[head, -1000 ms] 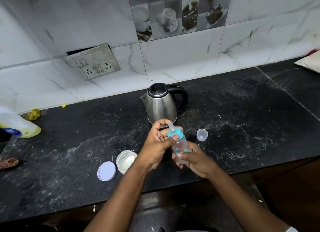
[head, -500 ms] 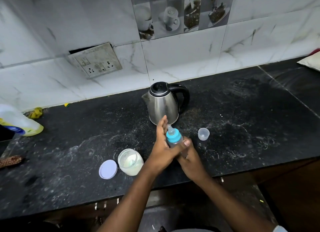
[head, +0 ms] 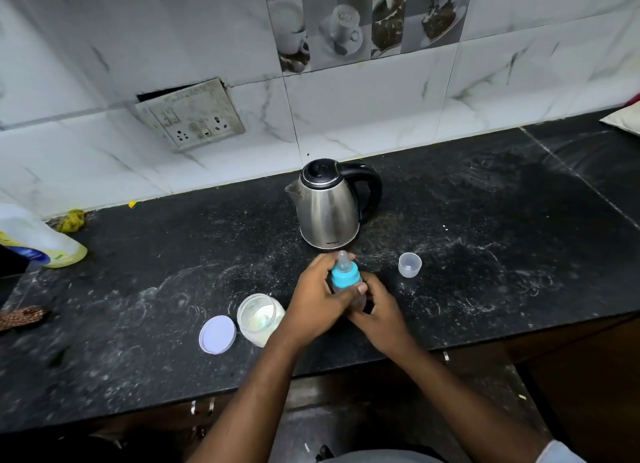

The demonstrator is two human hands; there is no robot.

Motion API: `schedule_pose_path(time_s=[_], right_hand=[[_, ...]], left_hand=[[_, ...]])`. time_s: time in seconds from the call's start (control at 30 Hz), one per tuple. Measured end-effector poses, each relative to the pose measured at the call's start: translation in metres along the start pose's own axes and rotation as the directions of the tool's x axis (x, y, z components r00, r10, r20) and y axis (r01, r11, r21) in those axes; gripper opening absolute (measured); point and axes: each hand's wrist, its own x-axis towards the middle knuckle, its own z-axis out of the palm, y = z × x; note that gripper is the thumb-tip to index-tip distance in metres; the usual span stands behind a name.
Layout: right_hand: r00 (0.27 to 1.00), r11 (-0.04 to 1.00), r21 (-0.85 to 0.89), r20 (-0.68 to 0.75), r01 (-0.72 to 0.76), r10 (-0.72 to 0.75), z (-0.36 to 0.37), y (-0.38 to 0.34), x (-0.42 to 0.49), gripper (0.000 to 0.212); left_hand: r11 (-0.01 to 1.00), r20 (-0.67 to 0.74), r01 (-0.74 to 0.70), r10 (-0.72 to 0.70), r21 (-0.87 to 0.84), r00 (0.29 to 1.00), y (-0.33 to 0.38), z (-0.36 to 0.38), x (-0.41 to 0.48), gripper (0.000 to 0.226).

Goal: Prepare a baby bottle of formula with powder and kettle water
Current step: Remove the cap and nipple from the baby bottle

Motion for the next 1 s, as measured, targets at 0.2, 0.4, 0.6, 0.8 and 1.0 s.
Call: schedule_pose_path(time_s=[0.2,0.4,0.6,0.8,1.0], right_hand=[[1.0,0.985,-0.173,-0.011,0.024,-0.026,-0.003,0.02,0.004,0.052],[0.996,0.973,-0.228,0.07,-0.03,0.047,0.002,0.032,0.001,0.059],[0.996,0.964,-0.267,0.088,-0.009,0.034,0.002,0.03,0.003,0.09],[0.939,0.929,-0.254,-0.144,0.271,-0.313,-0.023,-0.014,-0.024,0.08],[0.893,0.85,-0.368,-0.101,0.376,-0.439,-0.049,-0.042,-0.026,0.047]], left_hand=[[0.728,-0.254,0.064,-0.318,-0.682,0.914,0.014,-0.01,0.011,0.038],[0.517,-0.034,0.278,-0.515,-0.81,0.857,0.003,-0.017,0.001,0.029],[0.551,-0.006,0.279,-0.459,-0.787,0.888,0.01,-0.007,-0.012,0.029],[0.693,0.051,0.324,-0.384,-0.643,0.922,0.02,0.007,-0.019,0.035],[0.675,0.195,0.38,-0.336,-0.632,0.921,0.024,0.045,-0.028,0.03]])
